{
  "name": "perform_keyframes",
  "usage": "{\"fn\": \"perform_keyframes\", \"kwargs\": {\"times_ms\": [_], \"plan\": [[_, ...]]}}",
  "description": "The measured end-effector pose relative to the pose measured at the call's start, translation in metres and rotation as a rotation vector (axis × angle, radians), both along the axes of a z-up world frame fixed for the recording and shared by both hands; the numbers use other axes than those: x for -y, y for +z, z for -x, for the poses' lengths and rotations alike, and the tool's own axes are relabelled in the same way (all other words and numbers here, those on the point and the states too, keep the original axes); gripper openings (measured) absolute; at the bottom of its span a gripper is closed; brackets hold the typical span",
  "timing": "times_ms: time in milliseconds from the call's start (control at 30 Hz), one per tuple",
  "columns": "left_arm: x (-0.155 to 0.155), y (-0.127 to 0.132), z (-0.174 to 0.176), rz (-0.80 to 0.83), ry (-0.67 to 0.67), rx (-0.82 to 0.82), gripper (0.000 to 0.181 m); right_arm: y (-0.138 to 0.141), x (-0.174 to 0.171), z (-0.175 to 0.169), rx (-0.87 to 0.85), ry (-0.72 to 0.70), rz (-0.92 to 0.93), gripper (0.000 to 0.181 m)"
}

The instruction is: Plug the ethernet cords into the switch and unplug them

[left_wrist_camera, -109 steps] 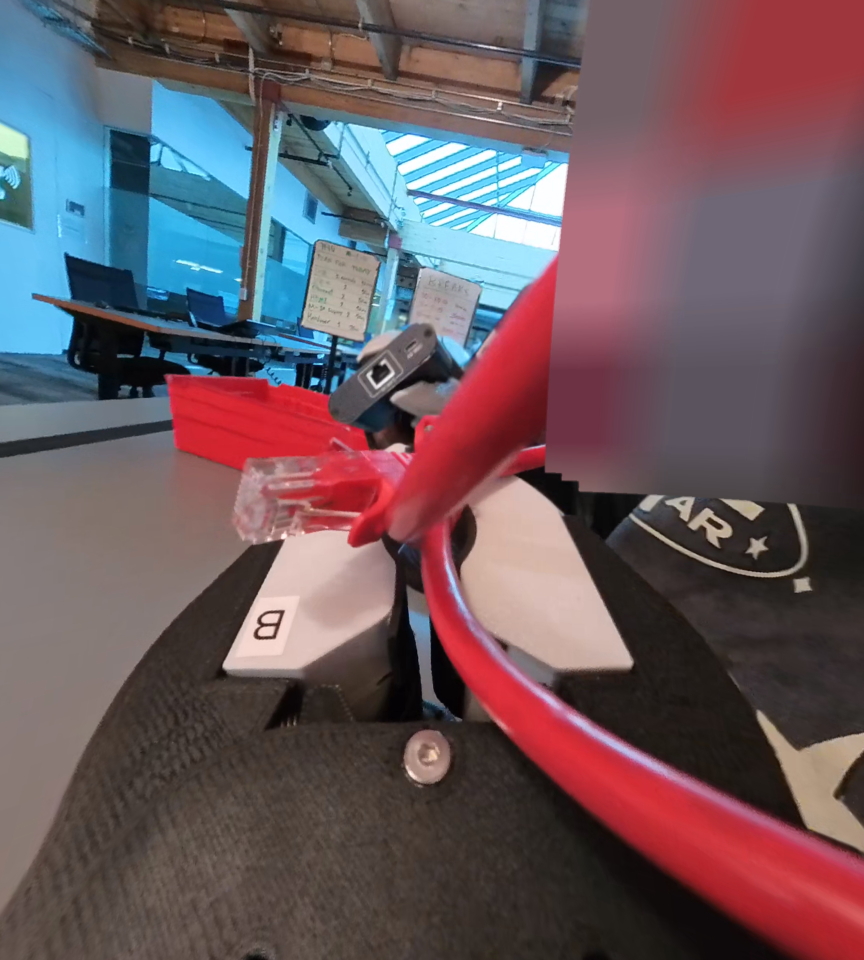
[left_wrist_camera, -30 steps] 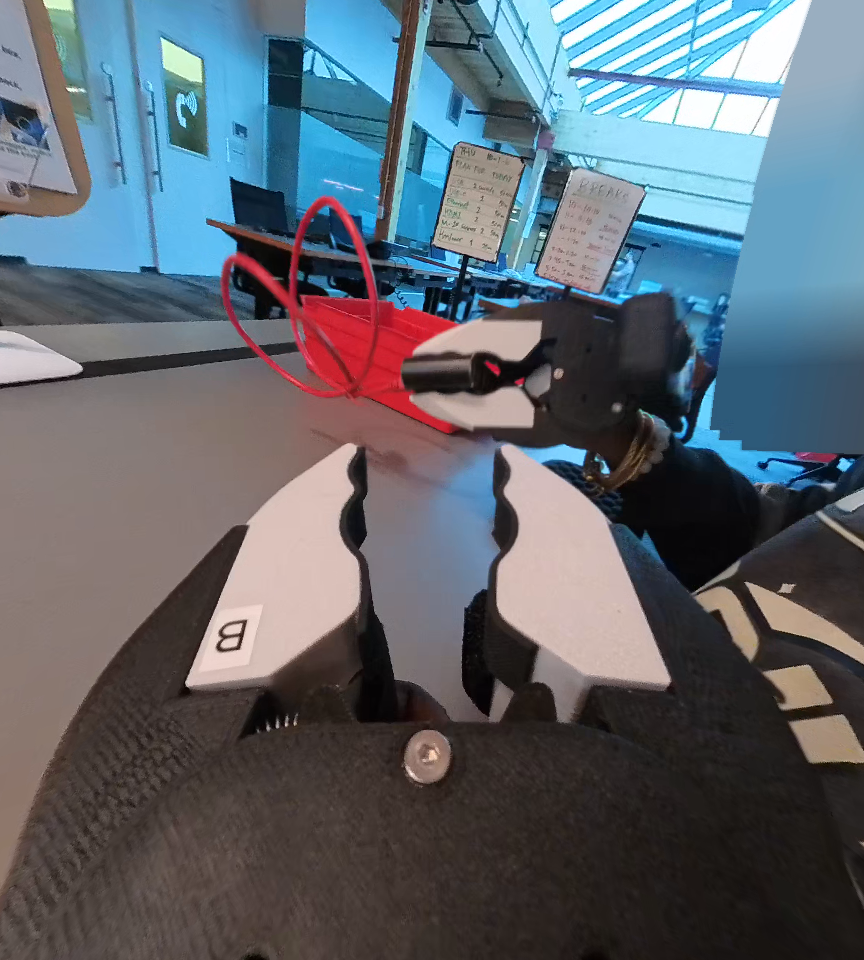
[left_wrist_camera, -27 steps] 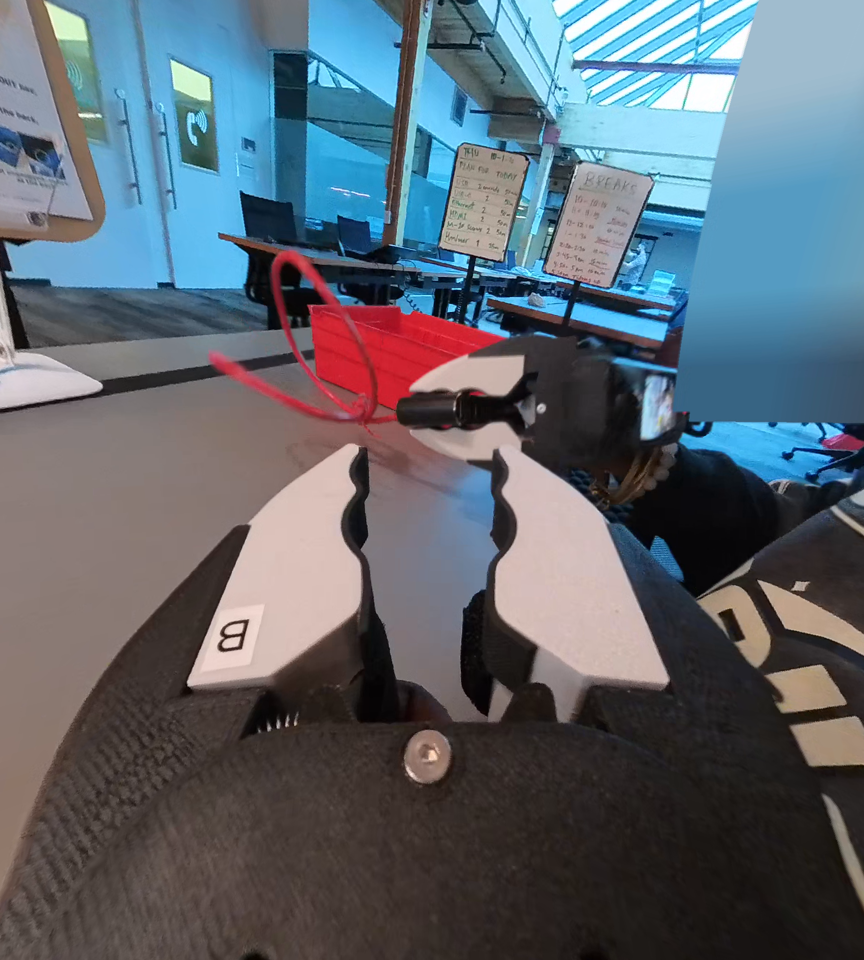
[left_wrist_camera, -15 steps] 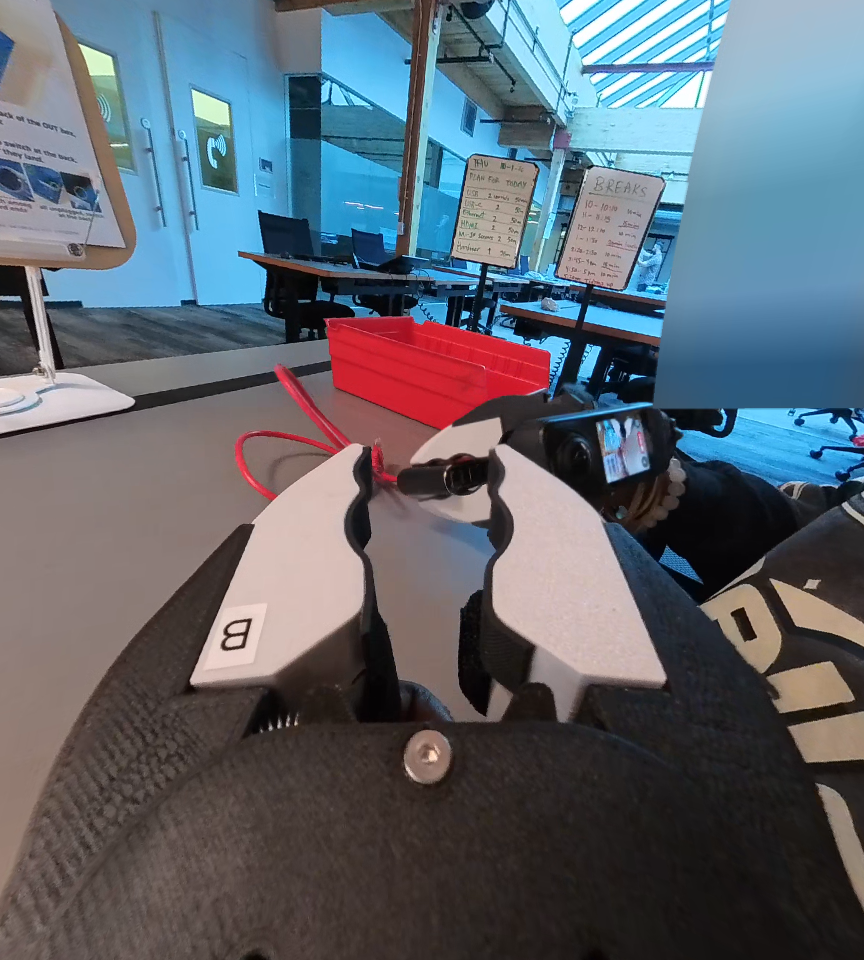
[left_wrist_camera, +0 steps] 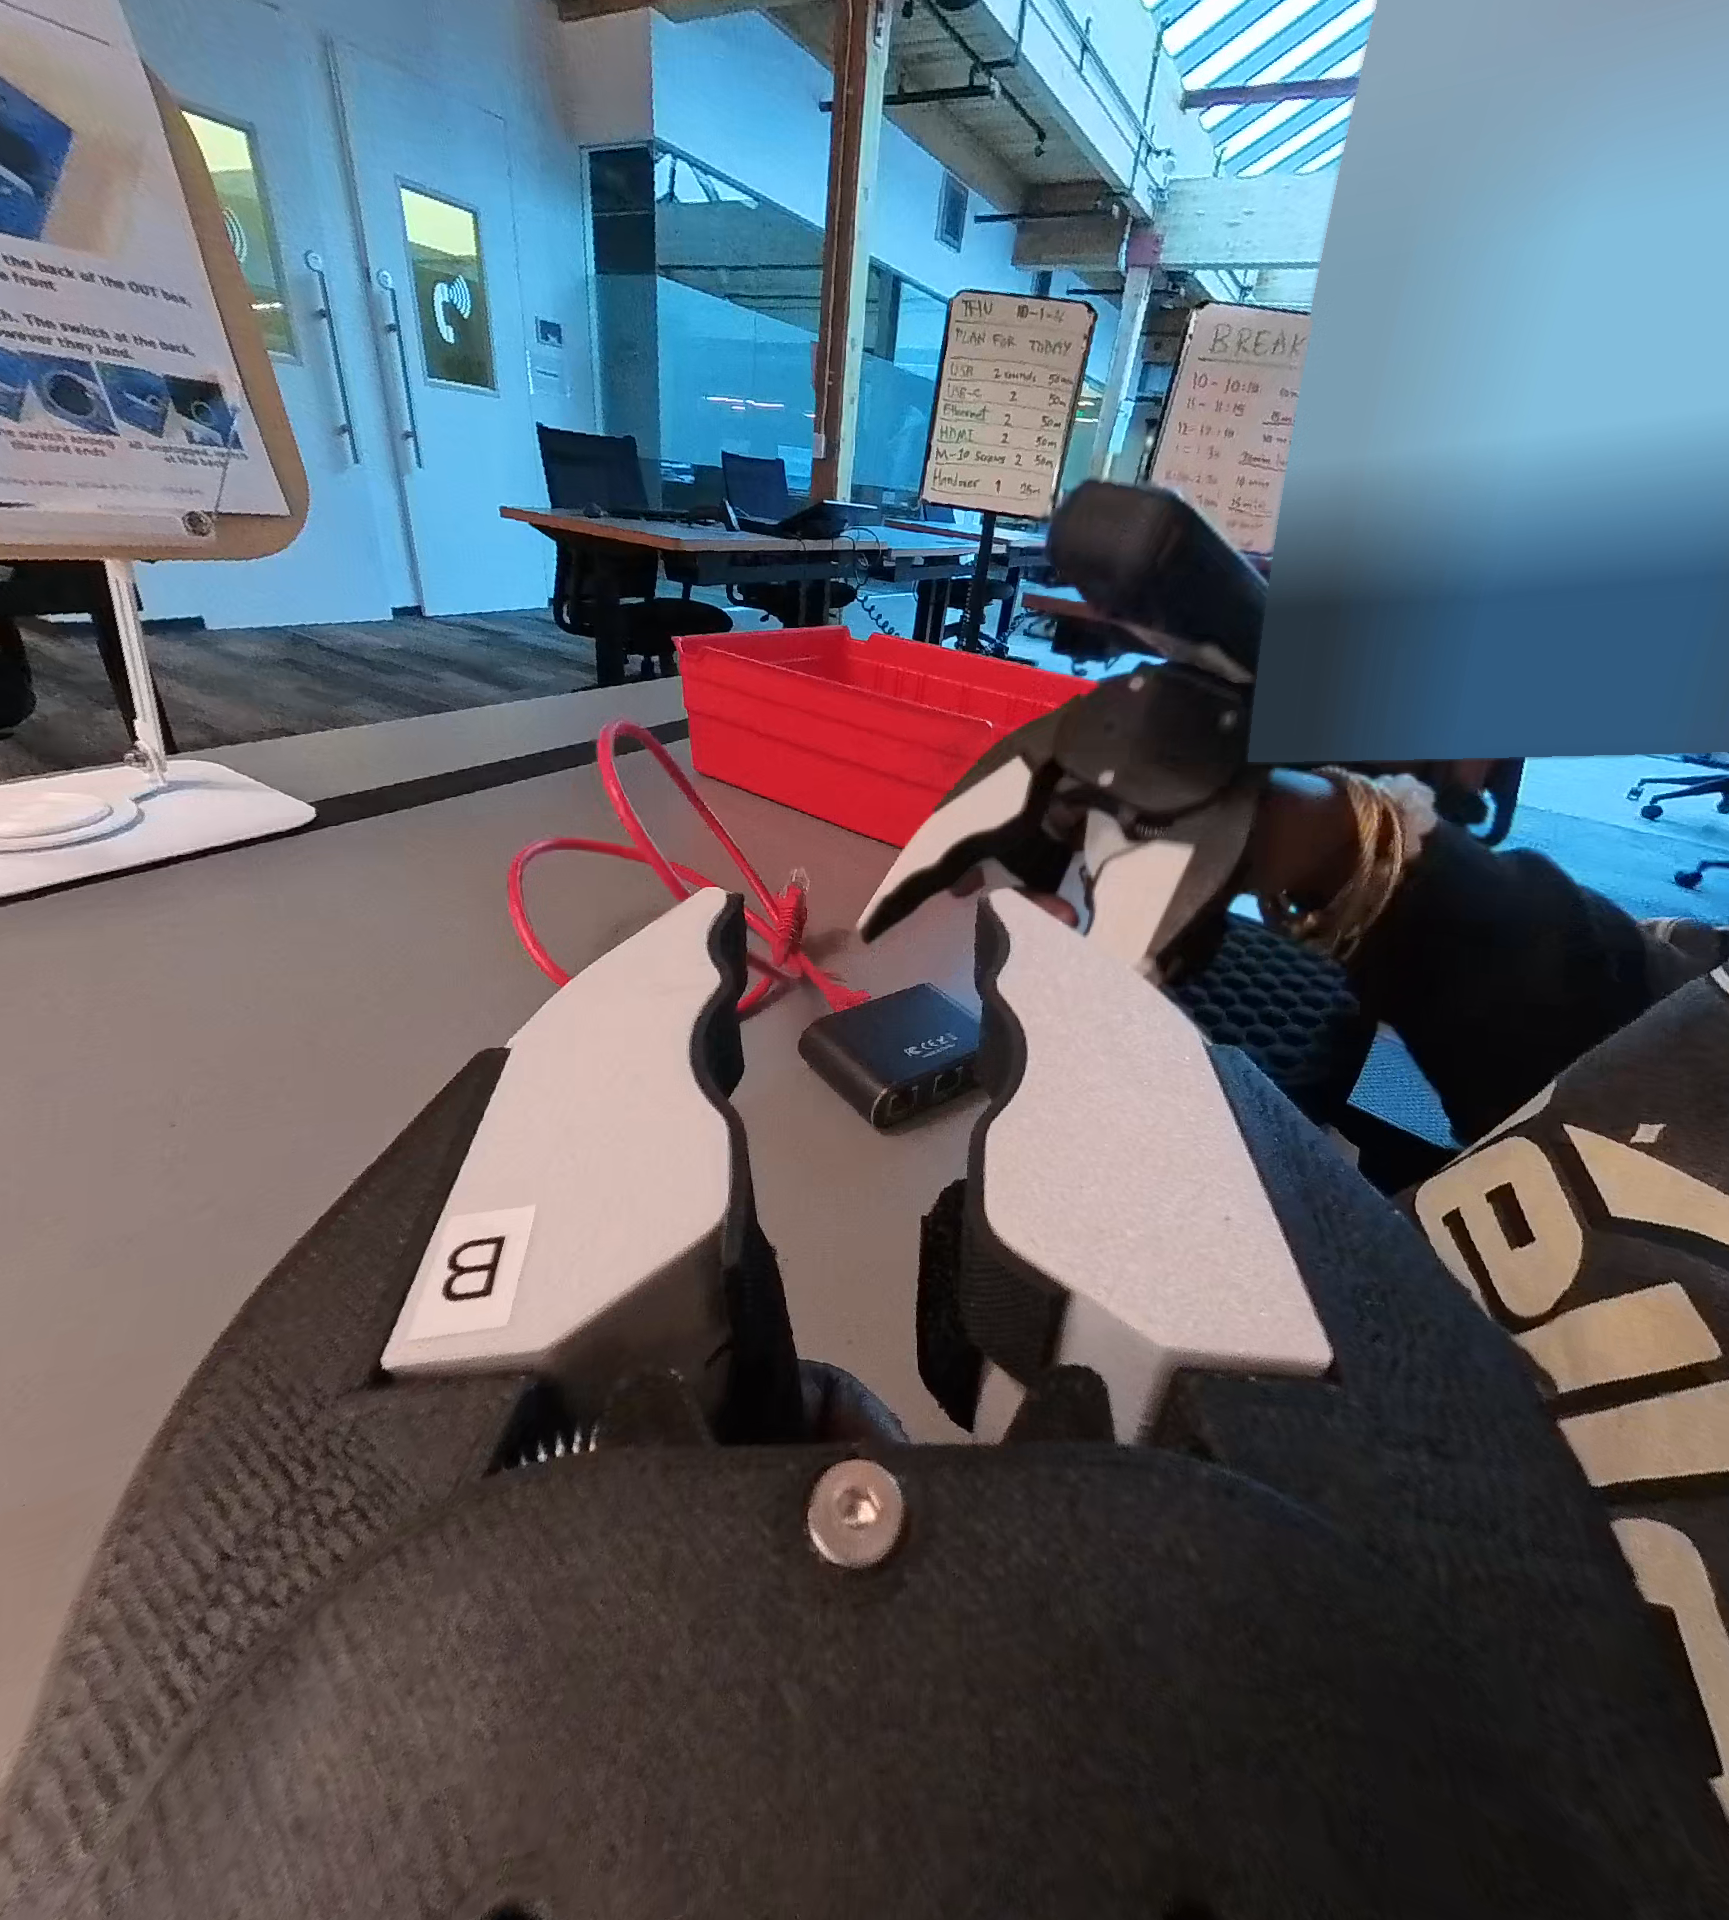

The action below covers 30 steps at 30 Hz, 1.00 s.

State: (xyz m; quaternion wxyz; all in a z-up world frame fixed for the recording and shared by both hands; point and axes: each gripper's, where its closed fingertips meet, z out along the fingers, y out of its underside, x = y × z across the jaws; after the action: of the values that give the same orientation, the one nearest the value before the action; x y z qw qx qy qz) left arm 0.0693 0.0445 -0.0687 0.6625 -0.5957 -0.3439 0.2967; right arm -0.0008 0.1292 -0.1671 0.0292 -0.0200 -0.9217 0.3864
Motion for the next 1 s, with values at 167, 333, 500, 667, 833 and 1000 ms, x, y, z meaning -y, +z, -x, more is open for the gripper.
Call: {"fn": "perform_keyframes", "kwargs": {"times_ms": [167, 333, 500, 667, 833, 1000], "plan": [[0.003, -0.001, 0.0, 0.005, 0.007, -0.001, 0.041, -0.017, -0.024, 0.021, 0.048, -0.05, -0.059, 0.098], [0.005, 0.011, 0.001, 0.042, 0.018, -0.043, 0.041, -0.048, -0.021, 0.023, 0.048, -0.088, -0.151, 0.061], [0.007, 0.053, 0.008, 0.178, 0.048, -0.213, 0.039, -0.048, -0.017, 0.027, 0.042, -0.138, -0.144, 0.061], [0.002, 0.079, 0.009, 0.253, 0.031, -0.287, 0.037, -0.047, -0.018, 0.029, 0.05, -0.191, -0.13, 0.061], [0.002, 0.117, 0.018, 0.336, 0.054, -0.39, 0.036, -0.046, -0.016, 0.028, 0.028, -0.213, -0.111, 0.061], [0.004, 0.152, 0.025, 0.341, 0.098, -0.495, 0.034, -0.045, -0.018, 0.03, 0.038, -0.22, -0.098, 0.061]]}}
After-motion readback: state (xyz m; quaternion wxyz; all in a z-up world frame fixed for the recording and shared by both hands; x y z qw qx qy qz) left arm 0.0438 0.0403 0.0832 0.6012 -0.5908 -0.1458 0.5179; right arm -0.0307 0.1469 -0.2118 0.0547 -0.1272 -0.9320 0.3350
